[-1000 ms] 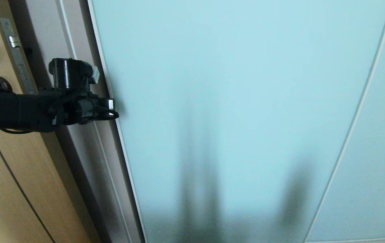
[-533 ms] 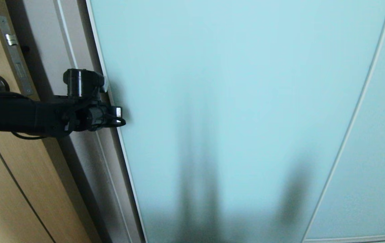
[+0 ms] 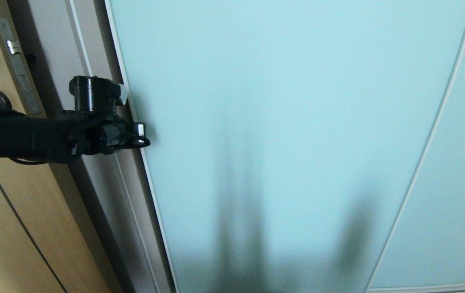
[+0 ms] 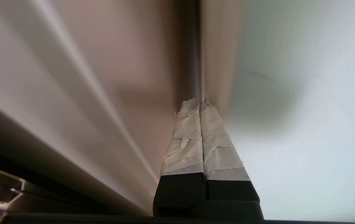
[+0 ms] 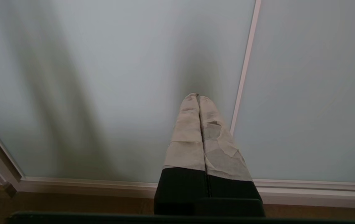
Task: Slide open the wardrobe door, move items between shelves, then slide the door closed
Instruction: Open the door
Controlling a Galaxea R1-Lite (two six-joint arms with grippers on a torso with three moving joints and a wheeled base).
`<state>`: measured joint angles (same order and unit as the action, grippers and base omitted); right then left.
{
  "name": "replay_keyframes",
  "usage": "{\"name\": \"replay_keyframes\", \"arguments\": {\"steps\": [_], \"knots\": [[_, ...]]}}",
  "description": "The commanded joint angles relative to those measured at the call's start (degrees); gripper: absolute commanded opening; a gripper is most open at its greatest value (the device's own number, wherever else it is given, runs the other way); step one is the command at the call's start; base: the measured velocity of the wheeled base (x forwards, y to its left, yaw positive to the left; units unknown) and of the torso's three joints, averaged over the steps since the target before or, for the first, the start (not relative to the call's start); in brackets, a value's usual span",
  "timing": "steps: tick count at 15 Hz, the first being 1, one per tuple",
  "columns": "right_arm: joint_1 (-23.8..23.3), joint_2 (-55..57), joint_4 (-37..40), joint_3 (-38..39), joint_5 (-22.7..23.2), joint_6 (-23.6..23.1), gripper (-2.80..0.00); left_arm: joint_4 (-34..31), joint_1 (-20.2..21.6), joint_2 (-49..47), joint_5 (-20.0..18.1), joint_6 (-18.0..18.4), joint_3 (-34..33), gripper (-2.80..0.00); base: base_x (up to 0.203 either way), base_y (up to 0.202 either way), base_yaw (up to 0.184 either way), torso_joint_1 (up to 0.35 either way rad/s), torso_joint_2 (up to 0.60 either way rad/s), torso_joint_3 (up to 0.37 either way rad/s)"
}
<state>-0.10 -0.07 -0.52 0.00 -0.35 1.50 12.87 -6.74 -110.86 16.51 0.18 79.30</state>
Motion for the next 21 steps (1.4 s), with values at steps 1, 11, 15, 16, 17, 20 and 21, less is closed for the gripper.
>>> {"name": "replay_keyframes", "arguments": {"steps": [1, 11, 15, 16, 17, 20, 21], "knots": [[0.01, 0.07, -0.01, 0.00, 0.00, -0.01, -2.80, 0.13, -0.47, -0.85, 0.19, -0.01, 0.33, -2.80, 0.000, 0.000, 0.000, 0.000, 0.00, 0.000], [0.01, 0.07, -0.01, 0.00, 0.00, -0.01, -2.80, 2.51, -4.50, -3.21, 0.28, -0.18, 1.47, -2.80, 0.000, 0.000, 0.000, 0.000, 0.00, 0.000], [0.01, 0.07, -0.01, 0.00, 0.00, -0.01, -2.80, 3.02, -6.85, -3.13, 0.19, -0.27, 1.56, -2.80, 0.000, 0.000, 0.000, 0.000, 0.00, 0.000], [0.01, 0.07, -0.01, 0.00, 0.00, -0.01, -2.80, 3.03, -7.39, -3.13, 0.19, -0.27, 1.56, -2.80, 0.000, 0.000, 0.000, 0.000, 0.00, 0.000], [0.01, 0.07, -0.01, 0.00, 0.00, -0.01, -2.80, 3.07, -8.14, -3.07, 0.25, -0.27, 1.56, -2.80, 0.000, 0.000, 0.000, 0.000, 0.00, 0.000], [0.01, 0.07, -0.01, 0.00, 0.00, -0.01, -2.80, 4.00, -10.87, -3.17, 0.35, -0.37, 0.92, -2.80, 0.000, 0.000, 0.000, 0.000, 0.00, 0.000], [0.01, 0.07, -0.01, 0.00, 0.00, -0.01, -2.80, 4.32, -11.72, -3.31, 0.44, -0.50, 0.15, -2.80, 0.000, 0.000, 0.000, 0.000, 0.00, 0.000]]}}
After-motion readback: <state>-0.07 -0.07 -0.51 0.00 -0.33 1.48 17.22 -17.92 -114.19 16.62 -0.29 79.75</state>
